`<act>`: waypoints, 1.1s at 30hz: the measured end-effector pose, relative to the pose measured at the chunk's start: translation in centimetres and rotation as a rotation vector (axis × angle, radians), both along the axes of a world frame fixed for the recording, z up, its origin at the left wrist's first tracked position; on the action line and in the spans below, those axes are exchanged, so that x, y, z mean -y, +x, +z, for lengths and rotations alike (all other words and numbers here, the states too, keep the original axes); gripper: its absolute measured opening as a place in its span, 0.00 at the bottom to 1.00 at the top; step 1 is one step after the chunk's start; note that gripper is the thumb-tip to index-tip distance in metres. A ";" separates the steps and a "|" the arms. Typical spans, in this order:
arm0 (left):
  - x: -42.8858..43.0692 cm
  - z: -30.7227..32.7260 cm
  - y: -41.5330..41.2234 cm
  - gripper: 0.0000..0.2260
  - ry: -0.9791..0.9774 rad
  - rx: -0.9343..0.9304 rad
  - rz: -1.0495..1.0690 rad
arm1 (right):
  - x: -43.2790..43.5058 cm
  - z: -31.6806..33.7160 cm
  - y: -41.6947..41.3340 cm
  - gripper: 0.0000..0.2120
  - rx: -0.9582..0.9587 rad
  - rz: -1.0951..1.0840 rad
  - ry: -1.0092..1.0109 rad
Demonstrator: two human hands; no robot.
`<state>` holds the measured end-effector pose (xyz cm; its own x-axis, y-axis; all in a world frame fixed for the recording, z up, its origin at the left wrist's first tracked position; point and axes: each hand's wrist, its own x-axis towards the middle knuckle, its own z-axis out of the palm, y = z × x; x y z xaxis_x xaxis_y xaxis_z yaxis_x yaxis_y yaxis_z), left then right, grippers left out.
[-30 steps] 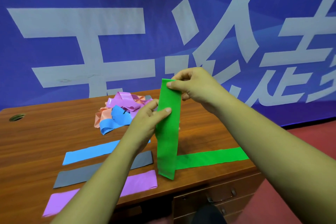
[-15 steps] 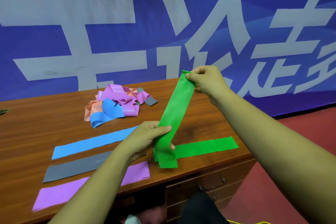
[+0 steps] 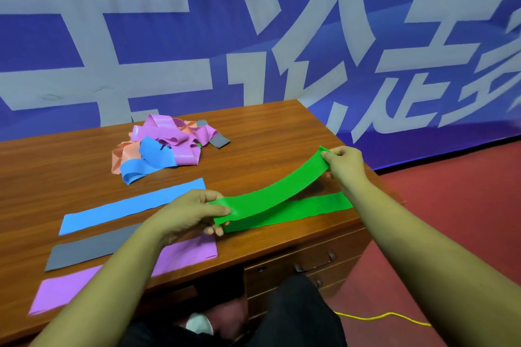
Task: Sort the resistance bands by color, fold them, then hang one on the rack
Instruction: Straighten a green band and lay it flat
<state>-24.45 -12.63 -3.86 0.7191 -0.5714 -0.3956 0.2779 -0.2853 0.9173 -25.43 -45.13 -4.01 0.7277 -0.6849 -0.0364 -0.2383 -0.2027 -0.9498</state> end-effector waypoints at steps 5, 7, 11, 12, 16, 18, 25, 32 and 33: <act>-0.1 -1.4 0.7 0.08 0.005 0.004 0.125 | 1.5 -2.8 -1.7 0.07 -0.008 -0.039 0.054; 0.3 -1.4 0.5 0.09 0.055 0.043 0.139 | 1.9 -3.3 -2.1 0.07 -0.010 -0.055 0.052; 1.0 -2.4 0.6 0.06 0.261 0.238 0.198 | 2.4 -3.9 -3.3 0.07 -0.033 -0.056 -0.002; 1.1 -2.8 0.7 0.05 0.315 0.284 0.215 | 2.5 -4.1 -3.6 0.08 -0.043 -0.052 -0.025; 2.0 -4.6 1.0 0.06 0.461 0.449 0.219 | 3.5 -4.9 -4.9 0.10 -0.081 -0.054 -0.134; 2.5 -5.3 0.9 0.07 0.504 0.505 0.220 | 3.8 -5.0 -5.4 0.10 -0.090 -0.052 -0.190; 4.1 -6.2 0.2 0.07 0.691 0.703 0.234 | 3.5 -6.2 -6.5 0.05 -0.099 0.012 -0.338; 4.6 -6.9 -0.4 0.11 0.625 0.805 0.294 | 3.8 -7.4 -6.6 0.08 -0.053 -0.030 -0.390; 4.6 -7.0 -0.3 0.11 0.637 0.820 0.268 | 3.8 -7.6 -6.5 0.08 -0.063 -0.021 -0.393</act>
